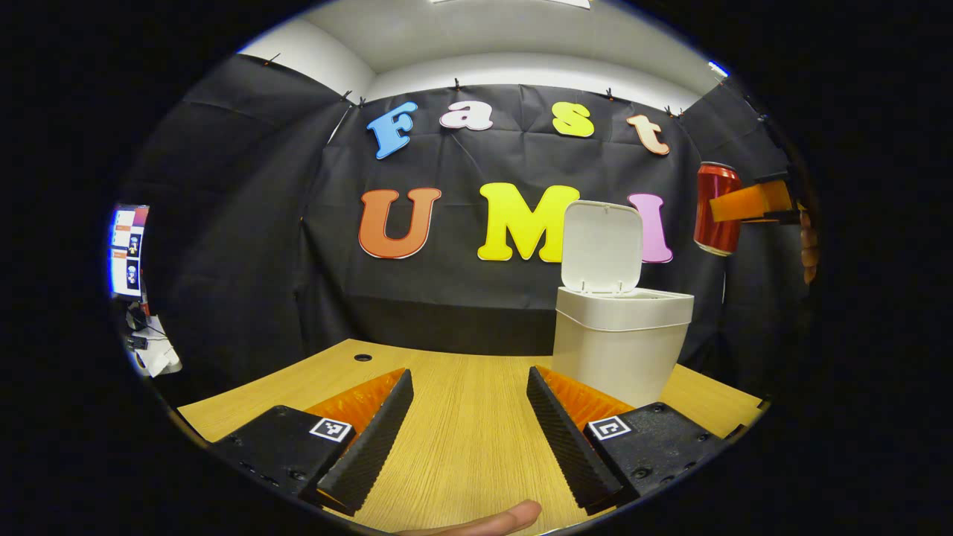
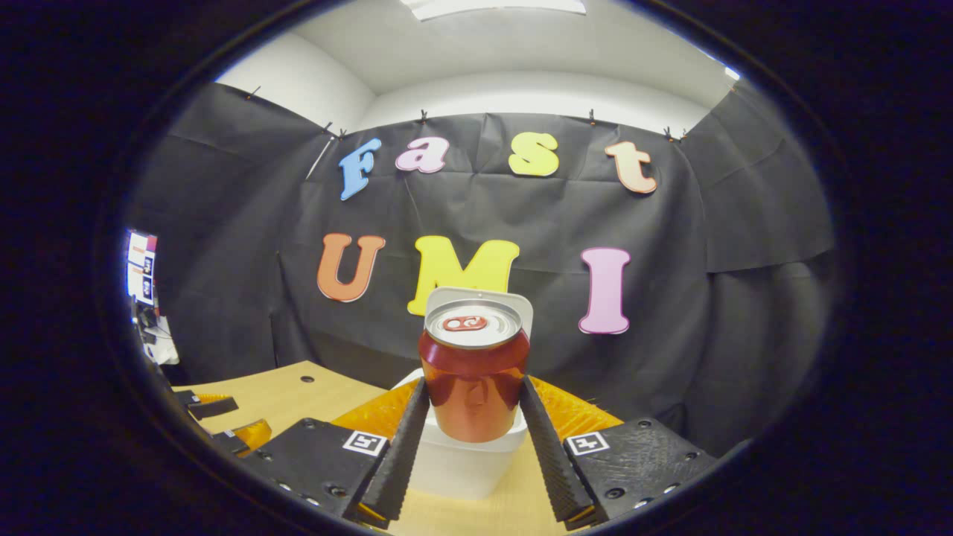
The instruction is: Press the lid of the desktop garbage bin to open it, pick up the crumpled paper on the desktop and throw it into the bin, then pick up the pop can on the desktop and drop it into the bin, and finally close the garbage bin lid.
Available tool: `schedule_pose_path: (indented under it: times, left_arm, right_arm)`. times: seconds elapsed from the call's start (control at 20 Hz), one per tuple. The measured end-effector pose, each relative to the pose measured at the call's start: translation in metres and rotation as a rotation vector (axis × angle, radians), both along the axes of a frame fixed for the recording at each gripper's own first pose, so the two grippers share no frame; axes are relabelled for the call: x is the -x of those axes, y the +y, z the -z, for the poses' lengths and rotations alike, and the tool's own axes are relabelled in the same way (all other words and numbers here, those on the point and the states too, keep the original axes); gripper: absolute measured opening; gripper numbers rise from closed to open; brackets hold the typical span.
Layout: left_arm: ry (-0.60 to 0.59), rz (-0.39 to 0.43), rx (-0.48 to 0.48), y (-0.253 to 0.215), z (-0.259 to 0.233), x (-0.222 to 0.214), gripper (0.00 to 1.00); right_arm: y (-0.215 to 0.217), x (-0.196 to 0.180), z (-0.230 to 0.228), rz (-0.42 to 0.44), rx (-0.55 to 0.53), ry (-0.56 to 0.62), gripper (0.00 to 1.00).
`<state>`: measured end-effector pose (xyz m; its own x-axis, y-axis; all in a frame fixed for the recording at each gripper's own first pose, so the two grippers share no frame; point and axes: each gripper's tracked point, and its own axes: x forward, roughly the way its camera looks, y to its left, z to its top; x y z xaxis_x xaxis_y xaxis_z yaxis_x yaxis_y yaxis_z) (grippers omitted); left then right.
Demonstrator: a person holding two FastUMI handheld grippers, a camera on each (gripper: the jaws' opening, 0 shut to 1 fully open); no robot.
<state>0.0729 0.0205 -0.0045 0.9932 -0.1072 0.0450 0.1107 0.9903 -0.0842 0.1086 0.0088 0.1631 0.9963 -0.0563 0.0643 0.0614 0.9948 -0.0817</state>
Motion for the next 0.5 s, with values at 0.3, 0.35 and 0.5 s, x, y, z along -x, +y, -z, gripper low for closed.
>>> schedule_pose_path:
  times: [0.3,0.35,0.5]
  left_arm:
    - [0.045,-0.039,-0.037,0.016,0.02,-0.002,0.99]
    - [0.046,-0.04,-0.033,0.018,0.019,-0.002,0.99]
    - [0.053,-0.044,-0.029,0.021,0.022,-0.003,0.99]
  right_arm:
    - [0.018,-0.047,-0.025,0.038,0.007,0.07,0.72]
    - [0.021,-0.053,-0.029,0.037,0.005,0.069,0.73]
    - [0.02,-0.077,-0.024,0.065,0.009,0.1,0.73]
